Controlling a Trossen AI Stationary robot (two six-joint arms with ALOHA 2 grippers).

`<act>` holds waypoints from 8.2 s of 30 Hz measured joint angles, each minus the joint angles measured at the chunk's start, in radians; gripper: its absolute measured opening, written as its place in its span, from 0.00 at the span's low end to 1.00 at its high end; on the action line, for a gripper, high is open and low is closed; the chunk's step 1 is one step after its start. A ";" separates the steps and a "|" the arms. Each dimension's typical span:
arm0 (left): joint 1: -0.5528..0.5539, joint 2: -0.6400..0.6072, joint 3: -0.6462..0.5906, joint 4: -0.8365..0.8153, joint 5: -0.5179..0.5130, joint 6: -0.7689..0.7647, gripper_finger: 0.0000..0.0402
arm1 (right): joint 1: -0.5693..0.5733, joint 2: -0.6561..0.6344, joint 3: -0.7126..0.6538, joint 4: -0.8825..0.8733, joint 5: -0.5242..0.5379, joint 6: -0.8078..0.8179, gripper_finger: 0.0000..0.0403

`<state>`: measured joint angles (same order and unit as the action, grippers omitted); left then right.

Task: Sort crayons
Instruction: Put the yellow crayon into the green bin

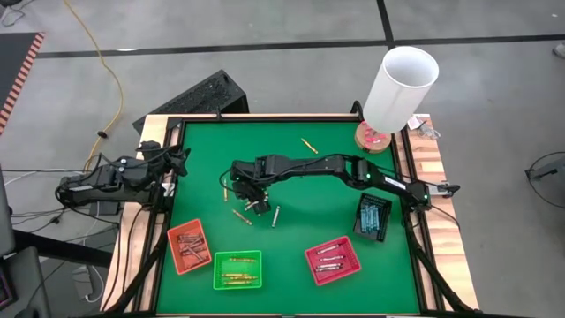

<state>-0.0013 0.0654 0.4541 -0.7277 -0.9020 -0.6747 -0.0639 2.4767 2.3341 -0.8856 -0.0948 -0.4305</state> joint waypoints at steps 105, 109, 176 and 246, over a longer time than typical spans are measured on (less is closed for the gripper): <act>0.000 0.000 0.001 -0.011 0.069 -0.043 0.56 | 0.323 0.020 -0.003 0.334 -0.130 0.878 0.00; 0.000 0.000 0.001 -0.026 0.070 -0.060 0.56 | 0.317 0.034 -0.004 0.343 -0.151 0.896 0.00; 0.000 0.000 0.001 -0.024 0.052 -0.045 0.56 | 0.152 0.020 -0.004 0.071 0.232 0.683 0.14; 0.000 0.000 0.001 -0.024 0.053 -0.048 0.56 | 0.185 0.098 0.021 0.067 0.170 0.695 0.16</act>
<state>-0.0013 0.0654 0.4549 -0.7514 -0.8486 -0.7223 0.1207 2.5752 2.3550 -0.8188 0.0750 0.2649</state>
